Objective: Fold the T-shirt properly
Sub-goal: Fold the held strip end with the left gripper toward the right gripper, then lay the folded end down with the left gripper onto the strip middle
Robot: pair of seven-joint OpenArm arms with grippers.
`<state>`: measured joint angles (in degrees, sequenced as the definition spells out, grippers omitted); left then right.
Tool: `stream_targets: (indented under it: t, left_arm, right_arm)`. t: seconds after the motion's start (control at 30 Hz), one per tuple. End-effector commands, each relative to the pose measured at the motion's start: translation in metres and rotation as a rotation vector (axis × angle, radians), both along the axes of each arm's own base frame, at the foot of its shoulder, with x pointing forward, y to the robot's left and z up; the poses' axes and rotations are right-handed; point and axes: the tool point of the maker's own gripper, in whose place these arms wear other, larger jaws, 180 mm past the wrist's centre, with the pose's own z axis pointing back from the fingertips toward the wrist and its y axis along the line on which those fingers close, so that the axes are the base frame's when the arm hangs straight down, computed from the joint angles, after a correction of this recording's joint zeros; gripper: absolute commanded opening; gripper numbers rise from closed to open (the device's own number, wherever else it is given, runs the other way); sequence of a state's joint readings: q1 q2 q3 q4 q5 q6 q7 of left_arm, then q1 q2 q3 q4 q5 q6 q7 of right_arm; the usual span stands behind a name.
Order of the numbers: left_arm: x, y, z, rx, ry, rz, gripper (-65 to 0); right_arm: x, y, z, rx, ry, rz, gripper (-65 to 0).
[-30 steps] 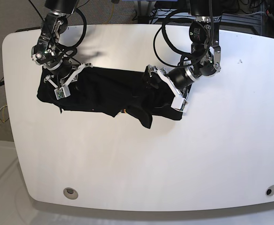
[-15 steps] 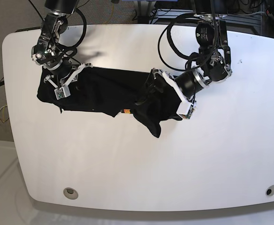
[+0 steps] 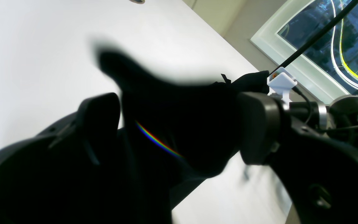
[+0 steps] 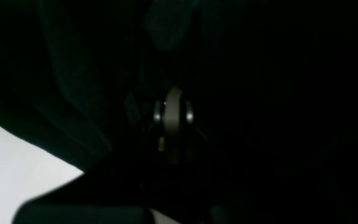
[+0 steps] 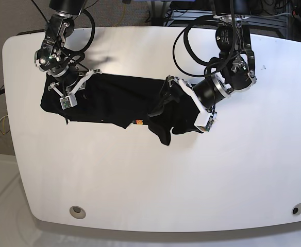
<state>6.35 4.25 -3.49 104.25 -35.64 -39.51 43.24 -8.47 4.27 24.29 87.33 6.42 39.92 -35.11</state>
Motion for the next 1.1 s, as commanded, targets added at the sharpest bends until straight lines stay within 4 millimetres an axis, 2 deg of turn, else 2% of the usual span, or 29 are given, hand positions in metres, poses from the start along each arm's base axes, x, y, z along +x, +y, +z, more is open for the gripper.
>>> stream_targets:
  t: [0.0, 0.27, 0.57, 1.07]
  left_arm:
    - [0.004, -0.002, 0.017, -0.043, -0.051, -0.002, -11.9]
    - [0.004, -0.002, -0.006, -0.004, 0.004, 0.002, -11.8]
    - [0.005, 0.001, -0.011, 0.033, 0.006, 0.008, -11.8]
    - [0.005, 0.033, -0.022, 0.133, -0.006, 0.010, -12.2]
  right_arm:
    - [-0.028, -0.005, -0.026, -0.078, 0.161, 0.032, -65.0]
    - [-0.028, -0.005, -0.026, -0.078, 0.163, 0.032, -65.0]
    - [-0.028, -0.005, -0.026, -0.078, 0.163, 0.032, -65.0]
    - [-0.028, -0.005, -0.026, -0.078, 0.163, 0.032, -65.0]
